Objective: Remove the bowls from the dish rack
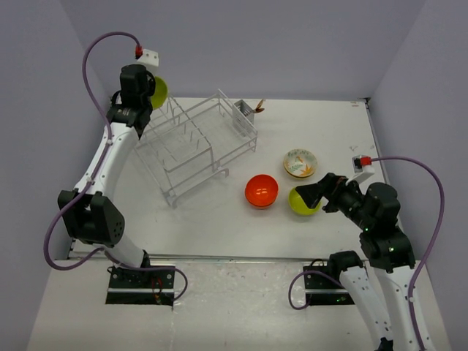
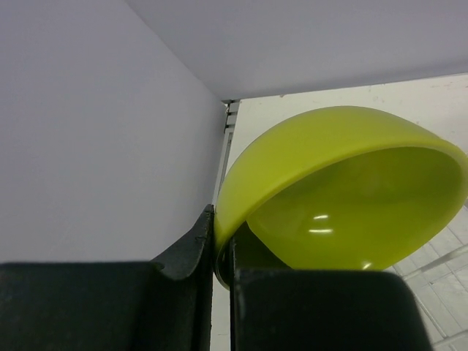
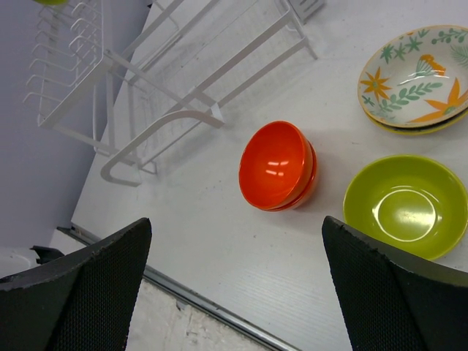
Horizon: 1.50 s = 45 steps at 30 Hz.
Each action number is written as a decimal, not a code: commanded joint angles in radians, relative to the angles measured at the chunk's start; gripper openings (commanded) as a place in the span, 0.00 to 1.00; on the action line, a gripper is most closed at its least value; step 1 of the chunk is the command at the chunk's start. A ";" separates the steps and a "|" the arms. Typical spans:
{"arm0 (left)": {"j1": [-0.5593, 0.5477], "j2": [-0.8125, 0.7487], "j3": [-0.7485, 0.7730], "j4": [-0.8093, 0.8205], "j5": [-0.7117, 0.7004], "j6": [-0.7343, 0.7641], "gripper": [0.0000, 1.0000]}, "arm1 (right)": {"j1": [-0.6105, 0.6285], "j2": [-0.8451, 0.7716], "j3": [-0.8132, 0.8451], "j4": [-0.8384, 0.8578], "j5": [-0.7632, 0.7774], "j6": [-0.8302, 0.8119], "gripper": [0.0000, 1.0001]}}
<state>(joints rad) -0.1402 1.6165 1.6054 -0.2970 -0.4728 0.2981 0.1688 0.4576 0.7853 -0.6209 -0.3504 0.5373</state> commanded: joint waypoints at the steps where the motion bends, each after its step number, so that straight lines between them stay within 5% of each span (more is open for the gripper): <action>1: -0.021 -0.091 0.036 0.038 0.043 -0.022 0.00 | -0.003 0.004 0.022 0.033 -0.028 -0.014 0.99; 8: -0.039 -0.177 0.192 -0.085 0.218 -0.167 0.00 | -0.003 0.044 0.022 0.087 -0.087 -0.026 0.99; 13: -0.174 -0.147 0.296 -0.215 0.367 -0.365 0.00 | 0.003 0.101 0.124 0.151 -0.161 -0.045 0.99; 20: -0.654 -0.061 0.157 -0.209 0.273 -0.602 0.00 | 0.168 0.246 0.428 -0.057 0.229 -0.143 0.99; 26: -0.864 0.075 0.100 -0.146 0.189 -0.695 0.00 | 0.291 0.357 0.467 -0.235 0.502 -0.175 0.97; 32: -0.918 0.151 0.120 -0.142 0.207 -0.717 0.00 | 0.333 0.404 0.413 -0.272 0.651 -0.165 0.67; 40: -0.921 0.106 0.059 -0.096 0.256 -0.749 0.00 | 0.334 0.456 0.327 -0.254 0.675 -0.171 0.49; 41: -0.923 0.103 0.057 -0.096 0.264 -0.754 0.00 | 0.334 0.463 0.324 -0.257 0.685 -0.168 0.32; 42: -0.921 0.095 0.054 -0.094 0.272 -0.755 0.00 | 0.334 0.467 0.321 -0.257 0.695 -0.159 0.00; 45: -0.921 0.077 0.038 -0.094 0.263 -0.755 0.00 | 0.334 0.454 0.296 -0.224 0.691 -0.145 0.00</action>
<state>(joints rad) -1.0630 1.7691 1.6482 -0.4660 -0.2333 -0.4324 0.4999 0.9230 1.0954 -0.8738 0.3073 0.3820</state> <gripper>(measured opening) 0.058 0.033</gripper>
